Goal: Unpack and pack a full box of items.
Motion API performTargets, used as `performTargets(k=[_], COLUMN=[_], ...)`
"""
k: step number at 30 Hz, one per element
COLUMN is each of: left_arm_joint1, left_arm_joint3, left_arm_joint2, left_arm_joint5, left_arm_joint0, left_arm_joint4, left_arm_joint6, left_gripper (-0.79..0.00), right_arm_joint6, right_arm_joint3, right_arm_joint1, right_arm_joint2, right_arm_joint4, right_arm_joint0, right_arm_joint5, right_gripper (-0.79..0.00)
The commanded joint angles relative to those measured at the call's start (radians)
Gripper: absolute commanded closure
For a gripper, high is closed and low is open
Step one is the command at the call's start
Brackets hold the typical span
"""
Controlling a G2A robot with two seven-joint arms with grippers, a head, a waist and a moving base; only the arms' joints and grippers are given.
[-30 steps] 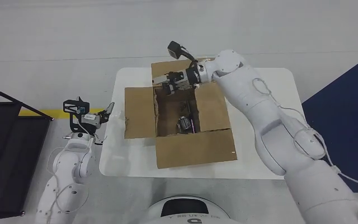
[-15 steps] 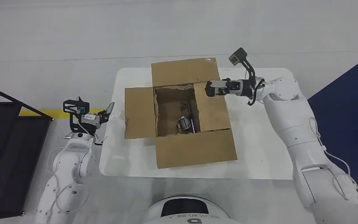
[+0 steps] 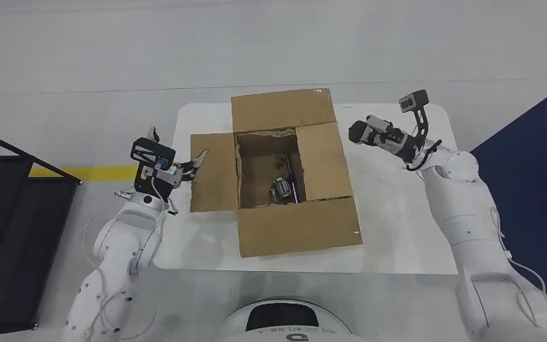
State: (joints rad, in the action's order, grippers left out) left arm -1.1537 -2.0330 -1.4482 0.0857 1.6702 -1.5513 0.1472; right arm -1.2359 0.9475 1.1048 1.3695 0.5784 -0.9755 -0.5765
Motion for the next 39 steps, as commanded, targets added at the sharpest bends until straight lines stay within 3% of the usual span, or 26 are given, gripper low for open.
performTargets(k=[1, 9, 15, 22, 25, 28, 33, 39], left_arm_joint1=[-0.005, -0.051, -0.094, -0.146, -0.17, -0.186, -0.201, -0.23], left_arm_joint3=[-0.005, 0.155, 0.293, 0.442, 0.446, 0.447, 0.438, 0.476], left_arm_joint2=[0.084, 0.426, 0.573, 0.666, 0.685, 0.695, 0.689, 0.73], left_arm_joint5=[0.036, 0.092, 0.04, -0.042, -0.103, -0.128, -0.154, -0.182], left_arm_joint0=[-0.06, -0.316, -0.431, -0.522, -0.538, -0.549, -0.551, -0.594], left_arm_joint4=[-0.052, -0.262, -0.295, -0.227, -0.129, -0.079, -0.025, -0.031], left_arm_joint6=[0.1, 0.394, 0.398, 0.315, 0.244, 0.182, 0.117, 0.131], left_gripper=[-0.785, -0.785, -0.785, -0.785, -0.785, -0.785, -0.785, -0.785], right_arm_joint6=[0.017, 0.034, -0.006, -0.088, -0.144, -0.244, -0.275, -0.277], right_arm_joint3=[-0.04, -0.129, -0.162, -0.19, -0.203, -0.233, -0.279, -0.305], right_arm_joint1=[-0.002, 0.004, 0.017, 0.023, 0.022, 0.02, 0.011, -0.004], right_arm_joint2=[-0.005, -0.059, -0.101, -0.108, -0.091, -0.058, -0.034, 0.012], right_arm_joint4=[-0.039, -0.116, -0.102, -0.015, 0.06, 0.2, 0.217, 0.24], right_arm_joint0=[0.011, 0.043, 0.063, 0.07, 0.07, 0.075, 0.094, 0.101], right_arm_joint5=[0.015, 0.064, 0.084, 0.1, 0.137, 0.236, 0.267, 0.269], right_gripper=[-0.785, -0.785, -0.785, -0.785, -0.785, -0.785, -0.785, -0.785])
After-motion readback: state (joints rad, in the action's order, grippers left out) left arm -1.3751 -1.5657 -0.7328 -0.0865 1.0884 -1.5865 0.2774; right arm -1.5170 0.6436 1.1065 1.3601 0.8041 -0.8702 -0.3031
